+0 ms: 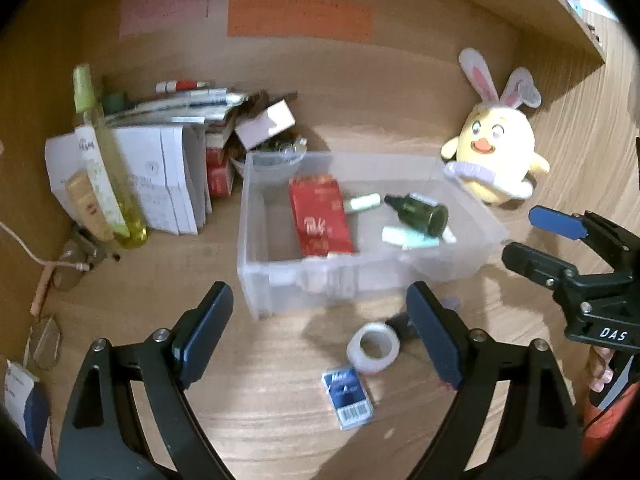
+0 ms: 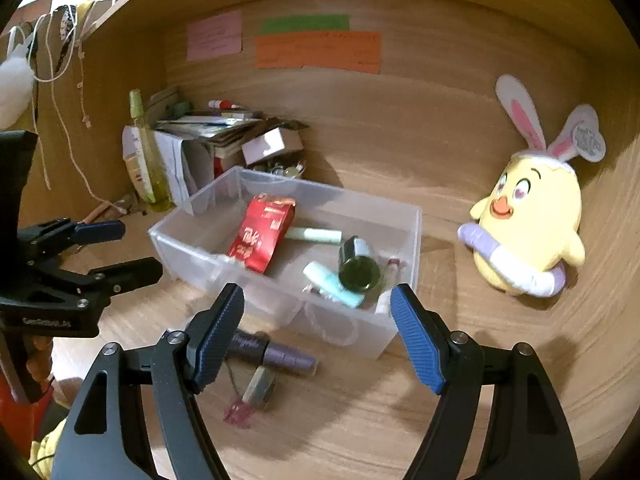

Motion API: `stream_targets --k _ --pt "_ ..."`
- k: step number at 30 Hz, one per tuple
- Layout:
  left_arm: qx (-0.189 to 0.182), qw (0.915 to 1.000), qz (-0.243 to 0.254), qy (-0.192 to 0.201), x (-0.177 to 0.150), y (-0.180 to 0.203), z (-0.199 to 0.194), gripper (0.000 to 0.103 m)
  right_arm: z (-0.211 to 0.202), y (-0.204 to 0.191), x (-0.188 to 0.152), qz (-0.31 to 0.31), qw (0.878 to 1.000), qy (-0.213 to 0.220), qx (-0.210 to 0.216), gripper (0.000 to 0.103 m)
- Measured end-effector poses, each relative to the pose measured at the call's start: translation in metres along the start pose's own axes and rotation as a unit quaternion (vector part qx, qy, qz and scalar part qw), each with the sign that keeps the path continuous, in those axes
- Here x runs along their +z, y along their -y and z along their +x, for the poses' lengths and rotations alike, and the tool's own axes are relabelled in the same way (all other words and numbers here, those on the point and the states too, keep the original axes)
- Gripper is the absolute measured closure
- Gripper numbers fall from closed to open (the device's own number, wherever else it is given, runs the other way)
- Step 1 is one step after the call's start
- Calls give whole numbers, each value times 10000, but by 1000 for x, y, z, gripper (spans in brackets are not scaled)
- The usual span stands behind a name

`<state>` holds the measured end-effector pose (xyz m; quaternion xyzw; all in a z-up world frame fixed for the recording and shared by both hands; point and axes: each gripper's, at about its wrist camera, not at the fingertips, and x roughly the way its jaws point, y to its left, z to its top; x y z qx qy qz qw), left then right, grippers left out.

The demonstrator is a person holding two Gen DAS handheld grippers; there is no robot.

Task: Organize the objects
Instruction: 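Move both tools back toward the blue Max box and small items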

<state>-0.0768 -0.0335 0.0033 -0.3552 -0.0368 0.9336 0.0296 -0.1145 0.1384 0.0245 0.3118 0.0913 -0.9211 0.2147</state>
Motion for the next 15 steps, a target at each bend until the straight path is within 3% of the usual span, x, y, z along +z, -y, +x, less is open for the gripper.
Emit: stream_targets --k 15 --pt "-96 9972 66 -735 -46 2 27 14 30 -6 -41 127 9976 -659 167 30"
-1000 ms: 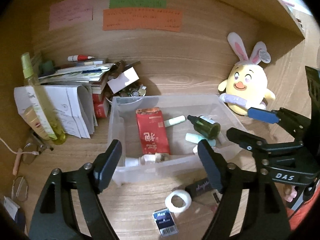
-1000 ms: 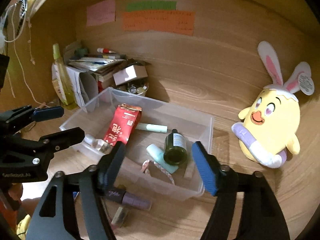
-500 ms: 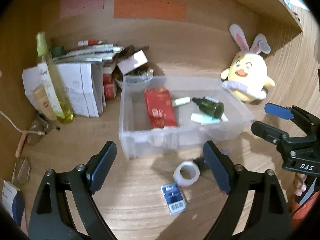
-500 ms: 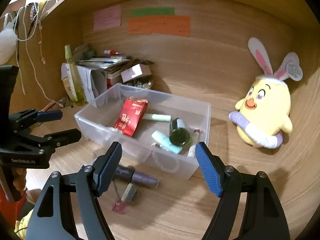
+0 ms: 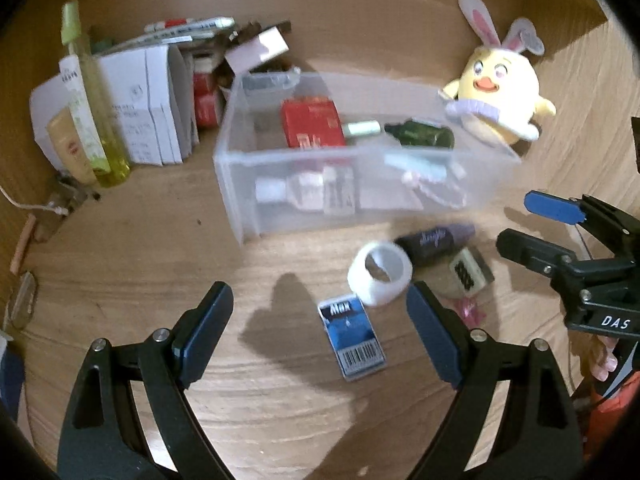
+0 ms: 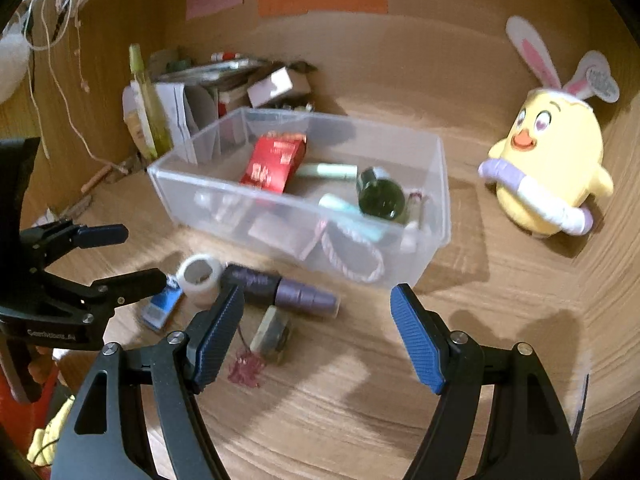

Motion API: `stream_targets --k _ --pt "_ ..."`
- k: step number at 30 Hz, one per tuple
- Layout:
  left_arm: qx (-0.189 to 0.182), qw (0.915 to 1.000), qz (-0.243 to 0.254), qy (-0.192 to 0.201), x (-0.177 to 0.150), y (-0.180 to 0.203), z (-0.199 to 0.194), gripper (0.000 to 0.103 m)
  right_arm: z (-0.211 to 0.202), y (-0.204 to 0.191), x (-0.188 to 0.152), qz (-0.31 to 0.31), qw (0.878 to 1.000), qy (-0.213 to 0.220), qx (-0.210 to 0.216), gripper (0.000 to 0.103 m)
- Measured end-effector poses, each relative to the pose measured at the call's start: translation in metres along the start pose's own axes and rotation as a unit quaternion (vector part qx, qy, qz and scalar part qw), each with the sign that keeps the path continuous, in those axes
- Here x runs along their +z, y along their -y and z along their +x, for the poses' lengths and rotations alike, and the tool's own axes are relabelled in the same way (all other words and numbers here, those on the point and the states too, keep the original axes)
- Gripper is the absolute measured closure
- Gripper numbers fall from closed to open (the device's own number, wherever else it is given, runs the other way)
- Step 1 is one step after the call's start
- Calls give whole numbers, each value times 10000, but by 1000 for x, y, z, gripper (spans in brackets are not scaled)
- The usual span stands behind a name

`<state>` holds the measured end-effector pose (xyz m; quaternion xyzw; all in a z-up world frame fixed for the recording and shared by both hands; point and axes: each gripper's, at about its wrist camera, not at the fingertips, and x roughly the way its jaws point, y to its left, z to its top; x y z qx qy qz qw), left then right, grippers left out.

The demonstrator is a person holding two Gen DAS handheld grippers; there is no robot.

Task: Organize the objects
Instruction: 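Move both tools back toward the blue Max box and small items, then grasp the blue Max staple box with the left tool while the right tool grasps a small green-white item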

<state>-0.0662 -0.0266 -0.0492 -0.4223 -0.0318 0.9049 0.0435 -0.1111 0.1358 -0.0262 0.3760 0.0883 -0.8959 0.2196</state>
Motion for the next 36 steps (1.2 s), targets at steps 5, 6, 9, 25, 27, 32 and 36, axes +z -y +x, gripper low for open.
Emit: stream_targets --k 5,6,9,25,27,32,36 --pt "-50 9998 60 -197 -9 4 10 14 13 -5 -10 -62 9998 -211 28 30" --pt "-46 9997 69 -230 -10 5 12 14 15 -6 -11 -90 9997 -238 22 30" --pt "-62 9995 78 -285 -12 5 16 22 23 -10 -12 -145 9993 -338 67 32" --pt "20 9996 232 -147 -20 -2 12 75 40 -5 -18 61 9977 -586 337 88" --pt "30 9997 181 -140 -22 -3 11 75 38 -4 -18 69 9980 -546 320 88" --pt "104 9999 40 -108 -22 -5 10 76 28 0 -18 141 9986 -410 289 88" --pt "36 9998 -173 -24 -22 -8 5 76 20 2 -15 183 9990 -299 259 88"
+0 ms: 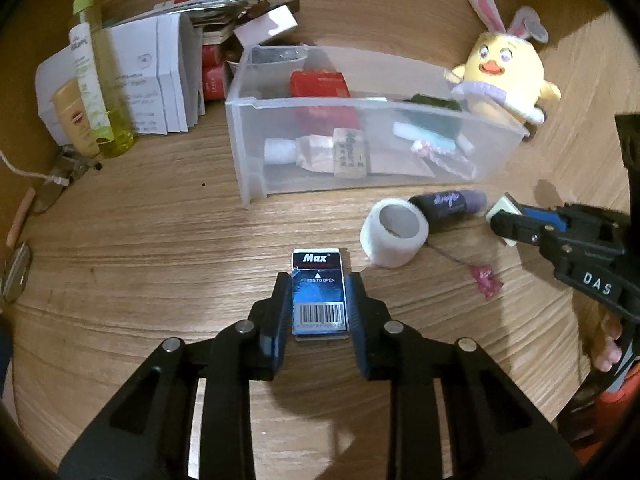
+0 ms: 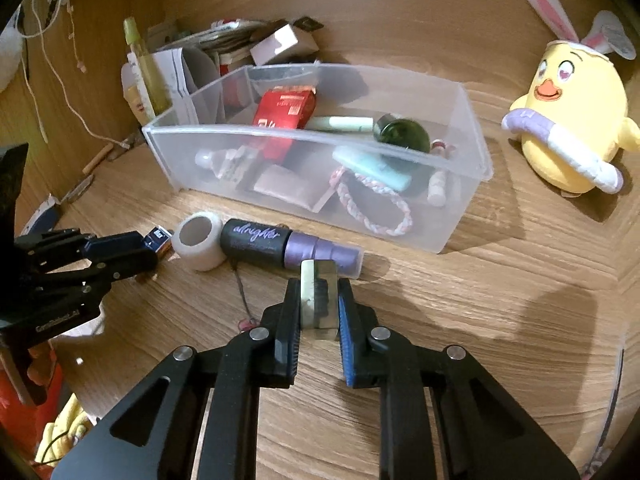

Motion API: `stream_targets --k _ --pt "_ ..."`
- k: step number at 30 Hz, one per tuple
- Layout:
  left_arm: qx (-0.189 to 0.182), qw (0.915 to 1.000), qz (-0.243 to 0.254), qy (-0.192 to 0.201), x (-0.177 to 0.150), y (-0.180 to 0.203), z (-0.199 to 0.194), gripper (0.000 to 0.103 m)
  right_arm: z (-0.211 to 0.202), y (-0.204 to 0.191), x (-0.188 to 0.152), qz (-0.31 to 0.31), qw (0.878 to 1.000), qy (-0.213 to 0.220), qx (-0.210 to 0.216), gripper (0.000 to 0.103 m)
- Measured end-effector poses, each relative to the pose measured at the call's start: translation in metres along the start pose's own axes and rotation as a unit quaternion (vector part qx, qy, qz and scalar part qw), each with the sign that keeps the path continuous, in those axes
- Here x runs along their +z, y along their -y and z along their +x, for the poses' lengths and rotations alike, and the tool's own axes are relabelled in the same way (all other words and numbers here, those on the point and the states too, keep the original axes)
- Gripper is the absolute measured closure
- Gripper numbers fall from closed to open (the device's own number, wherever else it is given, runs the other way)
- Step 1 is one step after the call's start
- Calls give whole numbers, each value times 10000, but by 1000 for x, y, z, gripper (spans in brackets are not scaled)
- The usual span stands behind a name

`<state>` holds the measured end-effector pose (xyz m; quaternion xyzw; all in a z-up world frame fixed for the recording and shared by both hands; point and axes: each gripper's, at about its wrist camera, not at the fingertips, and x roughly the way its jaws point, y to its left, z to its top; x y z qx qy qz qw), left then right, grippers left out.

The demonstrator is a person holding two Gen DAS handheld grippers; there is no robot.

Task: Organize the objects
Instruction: 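Grasp the blue Max staple box with the left tool while the right tool grasps a small green-white item, then lift the Max box and small item and carry them over the clear box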

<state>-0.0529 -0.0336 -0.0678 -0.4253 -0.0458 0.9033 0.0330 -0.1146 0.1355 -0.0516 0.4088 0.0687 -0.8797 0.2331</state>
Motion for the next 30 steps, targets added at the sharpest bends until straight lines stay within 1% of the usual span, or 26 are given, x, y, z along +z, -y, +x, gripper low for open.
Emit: stream_targets --k 5,19,30 --pt "-19 9998 -93 195 4 1 -13 76 -13 1 4 27 9998 186 8 88" --pt "-106 9965 -3 834 33 16 -49 76 -46 2 23 28 9974 717 3 88" --pt "-200 9928 41 1178 58 27 -59 76 -63 9 43 54 9939 1097 -30 88"
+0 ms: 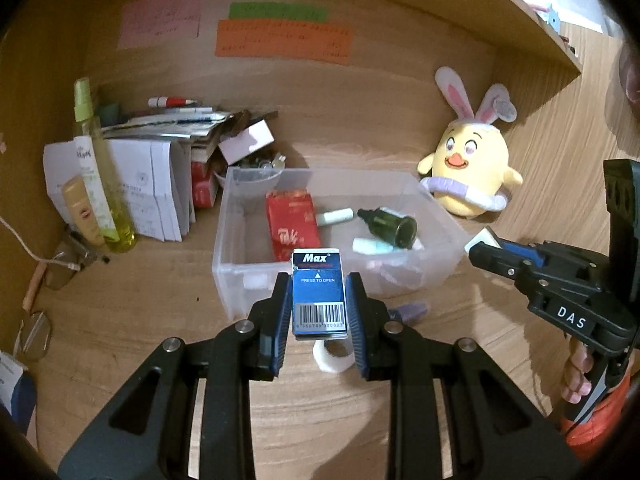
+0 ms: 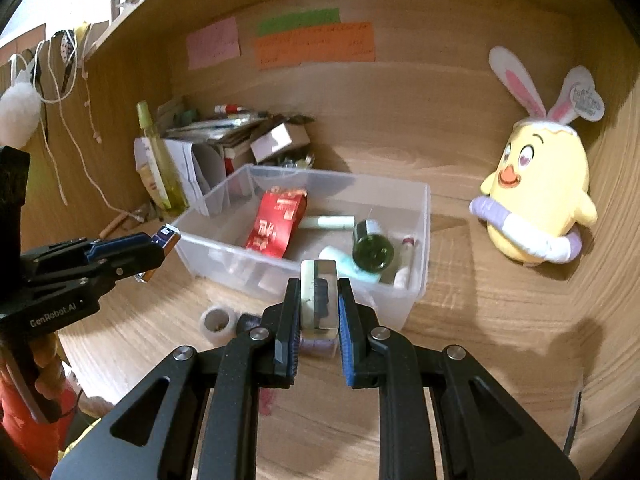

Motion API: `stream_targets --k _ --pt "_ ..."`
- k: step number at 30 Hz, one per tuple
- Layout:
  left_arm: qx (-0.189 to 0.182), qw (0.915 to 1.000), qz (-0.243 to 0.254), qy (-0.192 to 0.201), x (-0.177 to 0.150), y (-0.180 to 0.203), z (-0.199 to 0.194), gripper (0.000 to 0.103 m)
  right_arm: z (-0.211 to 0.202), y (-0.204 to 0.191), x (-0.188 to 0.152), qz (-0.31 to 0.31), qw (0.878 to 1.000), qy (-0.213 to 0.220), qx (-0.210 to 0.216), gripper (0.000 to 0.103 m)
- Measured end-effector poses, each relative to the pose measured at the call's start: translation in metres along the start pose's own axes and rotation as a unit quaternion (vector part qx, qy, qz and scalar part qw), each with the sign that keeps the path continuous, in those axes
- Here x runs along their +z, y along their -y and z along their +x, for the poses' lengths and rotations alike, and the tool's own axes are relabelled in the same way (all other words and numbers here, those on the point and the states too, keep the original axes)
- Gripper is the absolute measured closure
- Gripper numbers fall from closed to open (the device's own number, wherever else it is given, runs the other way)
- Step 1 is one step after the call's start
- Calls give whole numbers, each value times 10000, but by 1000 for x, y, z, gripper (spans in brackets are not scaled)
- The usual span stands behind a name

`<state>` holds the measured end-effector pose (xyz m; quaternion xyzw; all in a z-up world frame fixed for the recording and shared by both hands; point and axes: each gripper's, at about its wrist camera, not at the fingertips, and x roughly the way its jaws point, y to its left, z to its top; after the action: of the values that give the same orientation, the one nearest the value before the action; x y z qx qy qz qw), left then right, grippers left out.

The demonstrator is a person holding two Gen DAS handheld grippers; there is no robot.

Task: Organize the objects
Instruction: 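Lift the Max box and small item and carry them over the clear box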

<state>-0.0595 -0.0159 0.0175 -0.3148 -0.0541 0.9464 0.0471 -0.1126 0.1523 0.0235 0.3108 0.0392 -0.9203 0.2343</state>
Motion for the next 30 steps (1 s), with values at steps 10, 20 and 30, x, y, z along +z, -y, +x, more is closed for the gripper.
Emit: stream_targets --k 10,20,30 --pt "-116 9999 49 104 21 4 11 76 -1 9 24 4 9996 256 -125 88" --pt "-38 9998 183 21 41 9 33 76 18 16 47 10 9995 256 -200 88" --pt "58 9996 203 -187 52 6 62 76 51 17 54 -3 9998 -58 -196 88"
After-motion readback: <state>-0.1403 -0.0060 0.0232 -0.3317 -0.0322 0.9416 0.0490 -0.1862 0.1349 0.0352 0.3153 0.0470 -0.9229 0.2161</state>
